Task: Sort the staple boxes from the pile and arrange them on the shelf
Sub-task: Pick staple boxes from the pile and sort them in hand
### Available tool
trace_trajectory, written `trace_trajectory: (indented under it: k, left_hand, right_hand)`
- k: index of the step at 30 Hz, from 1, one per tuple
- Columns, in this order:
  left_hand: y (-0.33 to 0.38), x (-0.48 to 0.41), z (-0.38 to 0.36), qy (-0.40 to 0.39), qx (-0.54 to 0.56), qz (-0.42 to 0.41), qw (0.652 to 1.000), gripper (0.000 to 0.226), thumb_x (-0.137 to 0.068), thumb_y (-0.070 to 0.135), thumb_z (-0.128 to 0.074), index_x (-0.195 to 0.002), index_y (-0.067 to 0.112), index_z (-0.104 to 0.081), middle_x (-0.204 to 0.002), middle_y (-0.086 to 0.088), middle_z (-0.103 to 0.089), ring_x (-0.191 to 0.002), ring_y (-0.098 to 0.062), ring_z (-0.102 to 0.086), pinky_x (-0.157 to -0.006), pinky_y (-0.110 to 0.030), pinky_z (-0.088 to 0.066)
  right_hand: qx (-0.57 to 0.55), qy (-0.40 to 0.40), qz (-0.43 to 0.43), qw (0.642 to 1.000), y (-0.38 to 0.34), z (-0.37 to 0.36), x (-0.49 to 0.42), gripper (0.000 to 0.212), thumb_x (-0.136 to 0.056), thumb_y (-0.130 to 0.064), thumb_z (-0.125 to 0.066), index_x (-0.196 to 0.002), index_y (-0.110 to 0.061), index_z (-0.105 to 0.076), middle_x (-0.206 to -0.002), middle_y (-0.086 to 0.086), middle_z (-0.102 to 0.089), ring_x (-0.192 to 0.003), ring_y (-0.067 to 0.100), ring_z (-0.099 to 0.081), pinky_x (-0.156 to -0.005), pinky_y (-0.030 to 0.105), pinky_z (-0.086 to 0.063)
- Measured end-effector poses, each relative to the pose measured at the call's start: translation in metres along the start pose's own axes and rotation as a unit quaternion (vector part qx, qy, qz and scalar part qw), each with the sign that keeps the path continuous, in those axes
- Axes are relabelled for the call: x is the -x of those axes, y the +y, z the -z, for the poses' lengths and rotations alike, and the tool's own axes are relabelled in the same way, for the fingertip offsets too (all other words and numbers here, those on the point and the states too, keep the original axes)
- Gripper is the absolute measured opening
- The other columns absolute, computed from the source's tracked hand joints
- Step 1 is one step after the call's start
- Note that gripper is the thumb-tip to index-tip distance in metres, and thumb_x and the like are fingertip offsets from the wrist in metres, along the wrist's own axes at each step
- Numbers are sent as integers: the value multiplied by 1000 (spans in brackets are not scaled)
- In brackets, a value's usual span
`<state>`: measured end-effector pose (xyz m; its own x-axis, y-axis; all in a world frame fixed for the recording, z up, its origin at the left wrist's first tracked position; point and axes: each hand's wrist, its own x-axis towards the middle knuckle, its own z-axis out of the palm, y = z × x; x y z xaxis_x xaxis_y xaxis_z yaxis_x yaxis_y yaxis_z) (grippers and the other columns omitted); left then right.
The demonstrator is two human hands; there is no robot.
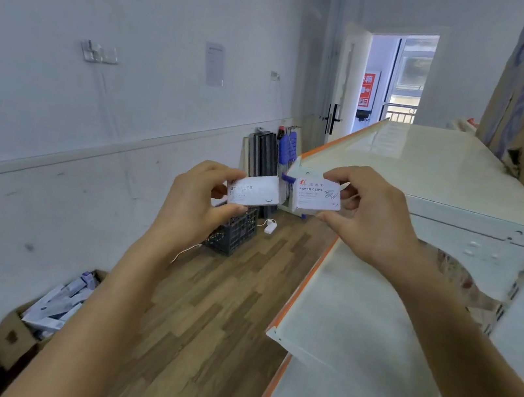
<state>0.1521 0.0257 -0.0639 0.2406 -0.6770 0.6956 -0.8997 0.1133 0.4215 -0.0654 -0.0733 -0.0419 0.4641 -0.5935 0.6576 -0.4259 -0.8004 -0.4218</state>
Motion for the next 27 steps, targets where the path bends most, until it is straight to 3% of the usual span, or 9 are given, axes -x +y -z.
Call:
trace_trajectory:
  k: [4, 10, 14, 16, 19, 23, 27]
  left_hand:
    - [-29, 22, 14, -5, -9, 9, 1000, 46, -73, 12, -80, -117, 19, -66, -106, 8, -59, -83, 1, -58, -82, -10, -47]
    - [-70, 60, 34, -32, -28, 37, 998, 47, -74, 15, -80, -119, 18, -66, -107, 8, -57, -82, 5, -53, -80, 0, -40]
    - [-98, 85, 46, -56, -45, 61, 996, 48, -73, 17, -81, -119, 18, -66, -107, 8, -58, -81, 0, -53, -79, -1, -40]
    - [-111, 97, 51, -60, -38, 78, 994, 47, -73, 16, -81, -117, 19, -67, -108, 5, -61, -84, -7, -56, -81, -7, -44]
    - [-132, 107, 53, -74, -36, 95, 992, 46, -73, 14, -80, -118, 17, -67, -110, 1, -62, -87, -8, -56, -85, -16, -46]
    - [-162, 110, 49, -92, -43, 115, 988, 47, -74, 13, -79, -119, 18, -66, -110, 3, -60, -87, -7, -55, -82, -4, -40]
    - [-197, 102, 33, -100, -36, 121, 987, 47, -74, 13, -80, -118, 19, -66, -109, 4, -61, -87, -9, -58, -80, -2, -39]
  right_hand:
    - [-27, -16, 14, 999, -12, -36, 13, 48, -72, -13, -79, -115, -19, -61, -111, -1, -60, -92, 8, -52, -77, 19, -47]
    - [-34, -47, 28, 998, -27, -98, 27, 47, -71, -12, -80, -114, -14, -62, -111, 3, -62, -92, 7, -53, -78, 20, -48]
    - [-59, -83, 17, 995, -35, -139, 38, 49, -68, -9, -81, -113, -14, -62, -111, 2, -61, -89, 3, -50, -74, 0, -37]
    - [-64, -98, 14, 993, -40, -158, 42, 49, -68, -8, -81, -113, -13, -62, -110, 1, -61, -89, 2, -49, -73, -2, -35]
    - [-70, -114, 5, 991, -44, -185, 45, 49, -68, -9, -81, -113, -14, -62, -110, 1, -61, -89, 3, -51, -75, 6, -37]
    - [-77, -128, -2, 989, -43, -221, 41, 49, -70, -13, -81, -114, -16, -60, -109, -1, -60, -91, 6, -52, -81, 18, -42]
    - [-91, -129, -3, 987, -32, -259, 30, 48, -70, -13, -81, -113, -14, -61, -108, 1, -61, -91, 12, -56, -81, 26, -49]
